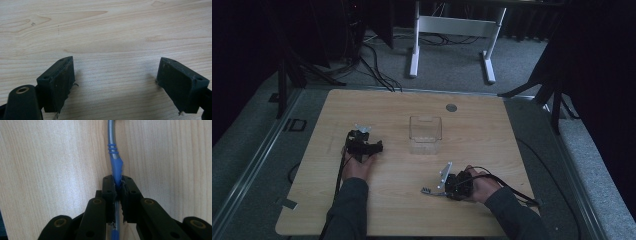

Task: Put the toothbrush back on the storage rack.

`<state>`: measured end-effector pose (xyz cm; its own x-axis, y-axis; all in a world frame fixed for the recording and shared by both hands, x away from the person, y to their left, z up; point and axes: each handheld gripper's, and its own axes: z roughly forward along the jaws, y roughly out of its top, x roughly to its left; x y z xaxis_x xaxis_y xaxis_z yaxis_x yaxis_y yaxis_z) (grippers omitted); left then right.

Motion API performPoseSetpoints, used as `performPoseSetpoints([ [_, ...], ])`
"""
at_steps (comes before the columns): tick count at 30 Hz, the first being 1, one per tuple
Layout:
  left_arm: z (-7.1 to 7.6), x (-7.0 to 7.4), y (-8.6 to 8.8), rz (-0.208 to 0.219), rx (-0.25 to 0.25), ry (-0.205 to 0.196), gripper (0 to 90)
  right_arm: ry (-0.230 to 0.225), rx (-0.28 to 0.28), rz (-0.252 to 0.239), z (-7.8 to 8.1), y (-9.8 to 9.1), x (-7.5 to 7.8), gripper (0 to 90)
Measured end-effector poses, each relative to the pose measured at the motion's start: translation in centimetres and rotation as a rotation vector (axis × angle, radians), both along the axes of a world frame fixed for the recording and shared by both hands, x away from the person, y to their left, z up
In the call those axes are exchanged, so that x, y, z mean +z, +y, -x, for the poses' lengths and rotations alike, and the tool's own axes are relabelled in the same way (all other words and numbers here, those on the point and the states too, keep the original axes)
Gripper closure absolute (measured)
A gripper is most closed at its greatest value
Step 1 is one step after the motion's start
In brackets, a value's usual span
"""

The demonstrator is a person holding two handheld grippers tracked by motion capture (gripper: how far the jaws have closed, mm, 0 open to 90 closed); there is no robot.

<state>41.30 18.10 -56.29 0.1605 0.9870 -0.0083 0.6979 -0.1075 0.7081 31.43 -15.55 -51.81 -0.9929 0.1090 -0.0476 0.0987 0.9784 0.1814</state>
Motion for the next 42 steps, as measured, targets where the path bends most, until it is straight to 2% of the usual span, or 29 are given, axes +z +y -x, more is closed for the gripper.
performPoseSetpoints([
  [5,0.0,0.0,0.0,0.000,0.000,0.000,15.0,0.001,-0.025,-0.011,-0.1,-0.1,0.4,82.0],
  [13,0.0,0.0,0.0,0.000,0.000,0.000,15.0,-0.030,-0.047,-0.048,-0.1,-0.8,1.5,82.0],
  [31,0.0,0.0,0.0,0.000,0.000,0.000,15.0,-0.114,-0.137,-0.179,-0.8,-2.3,3.4,82.1],
  [36,0.0,0.0,0.0,0.000,0.000,0.000,15.0,-0.133,-0.167,-0.202,-0.9,-2.7,3.7,82.1],
  [42,0.0,0.0,0.0,0.000,0.000,0.000,15.0,-0.140,-0.202,-0.244,-1.1,-3.2,4.0,82.1],
])
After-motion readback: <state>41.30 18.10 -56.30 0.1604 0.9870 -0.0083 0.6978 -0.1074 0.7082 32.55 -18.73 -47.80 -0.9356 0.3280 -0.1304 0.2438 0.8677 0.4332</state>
